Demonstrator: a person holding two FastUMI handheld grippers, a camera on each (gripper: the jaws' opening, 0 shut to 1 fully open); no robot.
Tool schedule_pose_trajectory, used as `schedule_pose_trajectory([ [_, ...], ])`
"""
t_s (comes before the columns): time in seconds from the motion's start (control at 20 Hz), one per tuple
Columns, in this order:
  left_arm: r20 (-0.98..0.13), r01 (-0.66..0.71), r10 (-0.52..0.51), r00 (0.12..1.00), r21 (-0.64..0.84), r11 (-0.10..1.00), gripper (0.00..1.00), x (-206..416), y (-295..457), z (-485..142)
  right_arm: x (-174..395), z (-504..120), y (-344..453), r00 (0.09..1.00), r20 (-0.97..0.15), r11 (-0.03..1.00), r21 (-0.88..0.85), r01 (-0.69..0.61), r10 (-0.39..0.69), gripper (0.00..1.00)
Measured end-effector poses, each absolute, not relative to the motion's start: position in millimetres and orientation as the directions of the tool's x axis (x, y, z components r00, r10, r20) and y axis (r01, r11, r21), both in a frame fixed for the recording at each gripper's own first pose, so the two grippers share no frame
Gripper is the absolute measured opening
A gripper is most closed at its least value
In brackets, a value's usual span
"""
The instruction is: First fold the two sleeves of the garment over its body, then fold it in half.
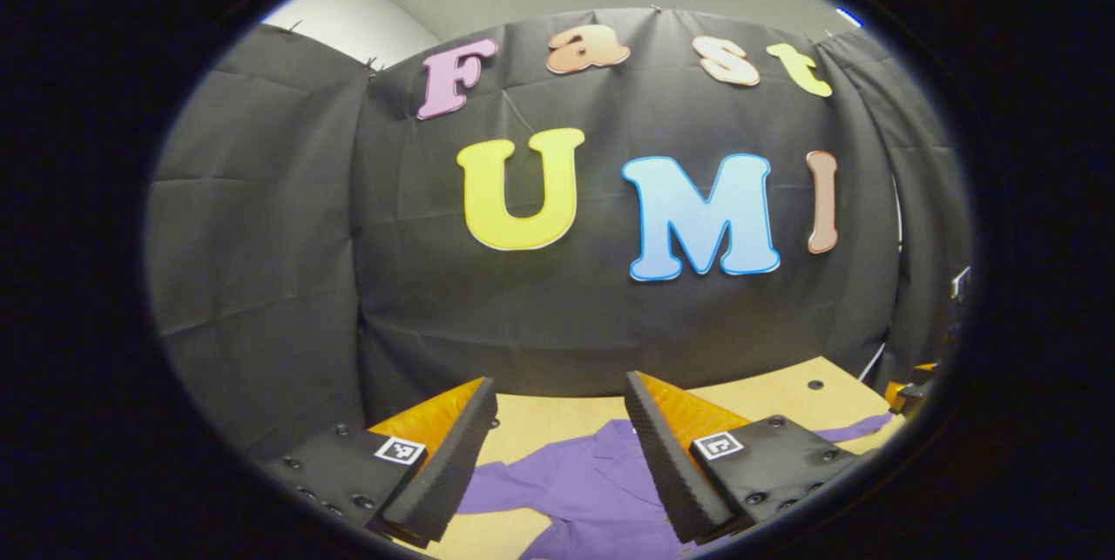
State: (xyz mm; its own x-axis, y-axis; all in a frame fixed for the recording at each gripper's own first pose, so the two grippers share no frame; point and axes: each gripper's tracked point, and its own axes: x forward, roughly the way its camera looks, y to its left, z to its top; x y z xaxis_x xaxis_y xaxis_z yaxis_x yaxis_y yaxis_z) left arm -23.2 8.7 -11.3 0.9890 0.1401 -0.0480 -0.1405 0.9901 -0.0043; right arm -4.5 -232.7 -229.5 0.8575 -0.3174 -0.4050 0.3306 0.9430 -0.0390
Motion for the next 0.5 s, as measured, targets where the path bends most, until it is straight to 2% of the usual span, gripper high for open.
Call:
schedule_pose_trajectory([
  [0.5, -0.091, -0.189, 0.188, 0.978, -0.005, 0.982, 0.97, -23, 7, -26, 0, -323, -289, 0.746, -0.568, 0.92, -0.052, 0.389, -0.347, 0.96],
])
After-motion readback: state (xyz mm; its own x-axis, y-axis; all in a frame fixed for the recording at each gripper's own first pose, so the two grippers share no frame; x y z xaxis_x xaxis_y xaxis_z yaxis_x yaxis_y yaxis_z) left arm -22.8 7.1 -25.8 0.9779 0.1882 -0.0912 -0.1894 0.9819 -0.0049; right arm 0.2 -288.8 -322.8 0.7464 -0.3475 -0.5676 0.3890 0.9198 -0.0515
